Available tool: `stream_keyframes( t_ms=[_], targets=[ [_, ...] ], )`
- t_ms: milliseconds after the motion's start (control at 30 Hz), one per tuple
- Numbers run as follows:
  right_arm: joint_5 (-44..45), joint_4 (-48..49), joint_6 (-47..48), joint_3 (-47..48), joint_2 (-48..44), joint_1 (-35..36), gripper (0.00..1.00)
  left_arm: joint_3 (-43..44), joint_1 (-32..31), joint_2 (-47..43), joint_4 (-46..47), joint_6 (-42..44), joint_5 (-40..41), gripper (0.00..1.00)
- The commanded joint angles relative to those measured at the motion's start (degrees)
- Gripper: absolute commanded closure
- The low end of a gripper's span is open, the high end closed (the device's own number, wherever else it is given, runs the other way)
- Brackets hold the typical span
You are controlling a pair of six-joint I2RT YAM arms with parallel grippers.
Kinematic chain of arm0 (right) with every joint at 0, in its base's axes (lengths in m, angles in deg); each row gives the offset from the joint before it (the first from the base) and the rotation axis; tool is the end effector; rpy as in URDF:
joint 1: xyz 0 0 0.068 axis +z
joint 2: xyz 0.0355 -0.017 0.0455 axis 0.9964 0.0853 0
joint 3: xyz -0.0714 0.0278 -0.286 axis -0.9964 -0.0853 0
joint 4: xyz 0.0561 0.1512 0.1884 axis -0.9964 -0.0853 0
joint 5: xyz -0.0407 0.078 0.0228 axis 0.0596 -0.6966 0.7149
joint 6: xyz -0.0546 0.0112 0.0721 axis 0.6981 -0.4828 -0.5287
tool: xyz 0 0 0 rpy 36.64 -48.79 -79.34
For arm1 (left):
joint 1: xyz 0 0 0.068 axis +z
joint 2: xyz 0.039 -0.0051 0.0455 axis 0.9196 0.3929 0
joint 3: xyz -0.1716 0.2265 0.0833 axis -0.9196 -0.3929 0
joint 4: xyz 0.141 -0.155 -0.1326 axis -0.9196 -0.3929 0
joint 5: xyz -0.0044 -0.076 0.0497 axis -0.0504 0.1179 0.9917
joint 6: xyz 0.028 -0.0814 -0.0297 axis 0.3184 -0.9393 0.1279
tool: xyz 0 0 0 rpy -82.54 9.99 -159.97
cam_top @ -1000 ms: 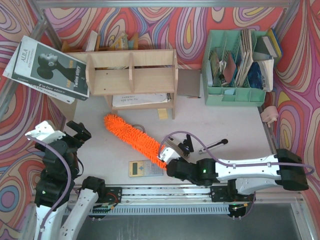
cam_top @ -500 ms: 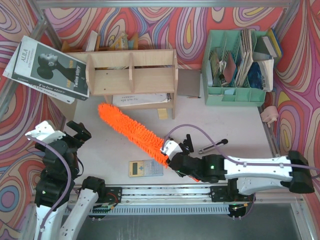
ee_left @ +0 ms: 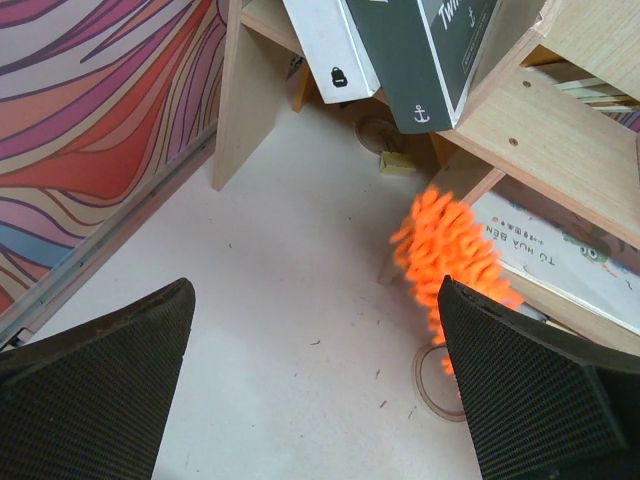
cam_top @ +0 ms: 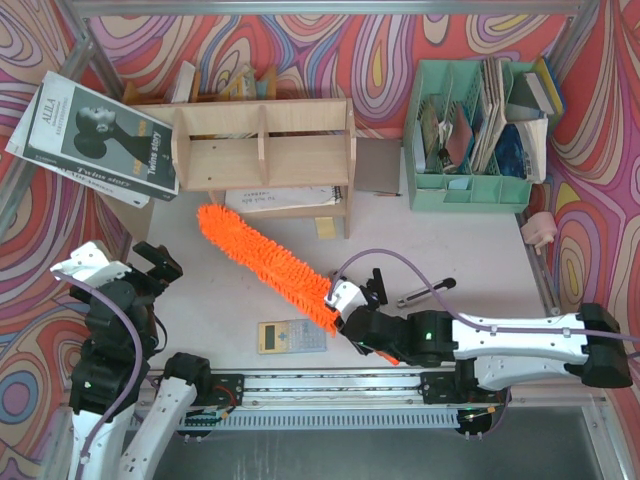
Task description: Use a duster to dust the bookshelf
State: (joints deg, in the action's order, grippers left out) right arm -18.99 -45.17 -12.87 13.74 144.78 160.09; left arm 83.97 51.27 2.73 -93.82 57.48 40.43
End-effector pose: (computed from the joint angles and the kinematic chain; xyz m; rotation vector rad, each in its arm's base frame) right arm 0.0901 0.2183 0.2555 -0.8985 2.0704 0.4502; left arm 0.0602 0.0329 0.3726 -0.5693 1.5425 0.0085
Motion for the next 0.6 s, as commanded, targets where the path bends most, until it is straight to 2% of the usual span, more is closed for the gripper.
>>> stream_keyframes(
  t_ms=[0, 300, 567],
  targets=[
    [-0.02, 3.67, -2.38, -3.27, 0.94, -0.25, 1.00, -0.70, 0.30, -0.31, -0.19, -0.51, 0.60, 0.02],
    [-1.67, 4.32, -4.38, -3.09, 11.23, -0.35, 1.00, -0.65, 0.30, -0.48, -0.20, -0.55, 0.71, 0.02],
    [-0.55, 2.67, 1.27, 4.40, 7.72, -0.32, 1.00, -0.56, 0.30, -0.86, -0.36, -0.55, 1.21, 0.01]
  ],
)
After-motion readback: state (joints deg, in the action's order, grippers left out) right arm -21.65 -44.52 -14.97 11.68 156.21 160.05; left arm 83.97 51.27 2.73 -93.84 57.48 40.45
